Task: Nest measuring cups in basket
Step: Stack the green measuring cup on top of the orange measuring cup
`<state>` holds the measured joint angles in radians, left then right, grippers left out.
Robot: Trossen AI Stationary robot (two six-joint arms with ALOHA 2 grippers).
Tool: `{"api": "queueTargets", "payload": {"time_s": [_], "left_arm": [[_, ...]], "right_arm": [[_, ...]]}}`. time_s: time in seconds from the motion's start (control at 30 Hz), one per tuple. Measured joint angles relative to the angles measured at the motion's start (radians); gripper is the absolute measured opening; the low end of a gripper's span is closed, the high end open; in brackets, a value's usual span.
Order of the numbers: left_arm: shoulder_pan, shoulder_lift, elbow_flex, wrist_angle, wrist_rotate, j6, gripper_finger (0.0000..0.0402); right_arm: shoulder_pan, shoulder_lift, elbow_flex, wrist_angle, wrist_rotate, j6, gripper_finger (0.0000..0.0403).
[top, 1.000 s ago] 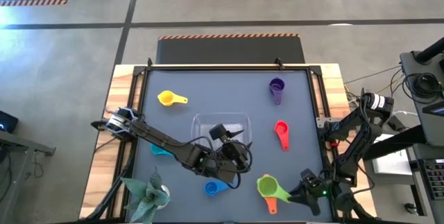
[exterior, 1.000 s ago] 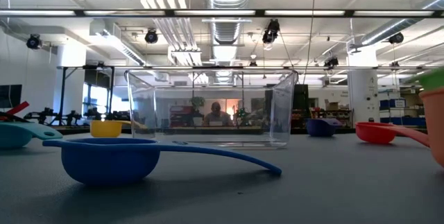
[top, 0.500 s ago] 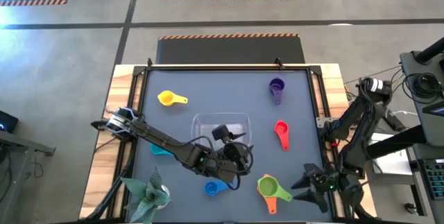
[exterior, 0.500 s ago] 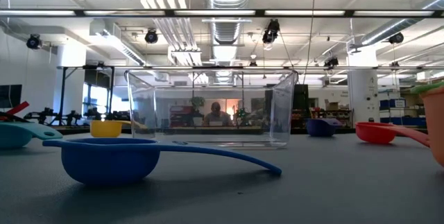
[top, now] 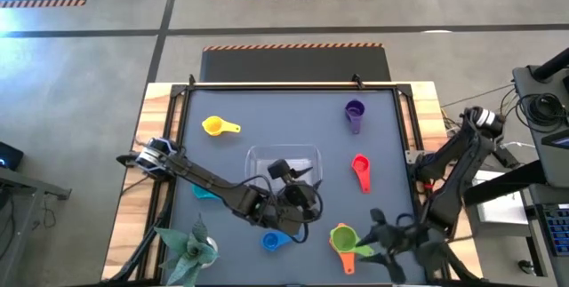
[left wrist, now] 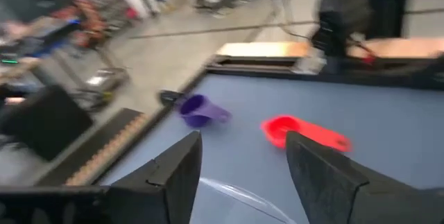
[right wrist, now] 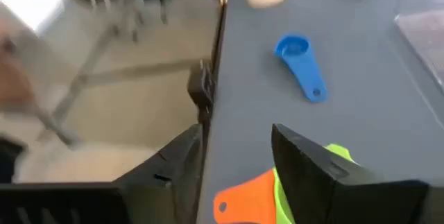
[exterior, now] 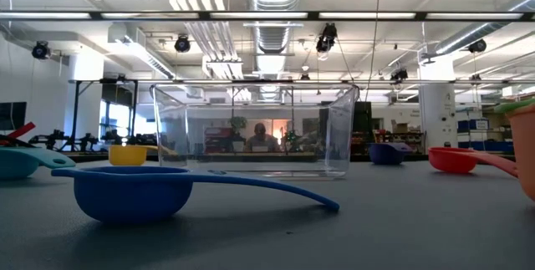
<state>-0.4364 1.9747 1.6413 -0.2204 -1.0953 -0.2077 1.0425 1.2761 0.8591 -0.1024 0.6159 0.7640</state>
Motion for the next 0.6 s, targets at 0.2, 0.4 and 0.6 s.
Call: {"api": "queueTargets", "payload": {"time_s": [0.2, 0.4, 0.6], "left_arm": [[-0.024, -0.010, 0.000, -0.095, -0.061, -0.029, 0.0096], [-0.020, -0.015, 0.000, -0.144, 0.053, -0.066, 0.0012], [-0.024, -0.019, -0.002, -0.018, 0.153, 0.024, 0.0002]], "right_arm": [[-0.044, 0.187, 0.210, -0.200, -0.102, -0.018, 0.0081], [-0.051, 0.362, 0.409, -0.335, -0.139, -0.076, 0.0019], [-0.100, 0.497, 0.514, -0.441, -0.253, -0.068, 0.0009]]}}
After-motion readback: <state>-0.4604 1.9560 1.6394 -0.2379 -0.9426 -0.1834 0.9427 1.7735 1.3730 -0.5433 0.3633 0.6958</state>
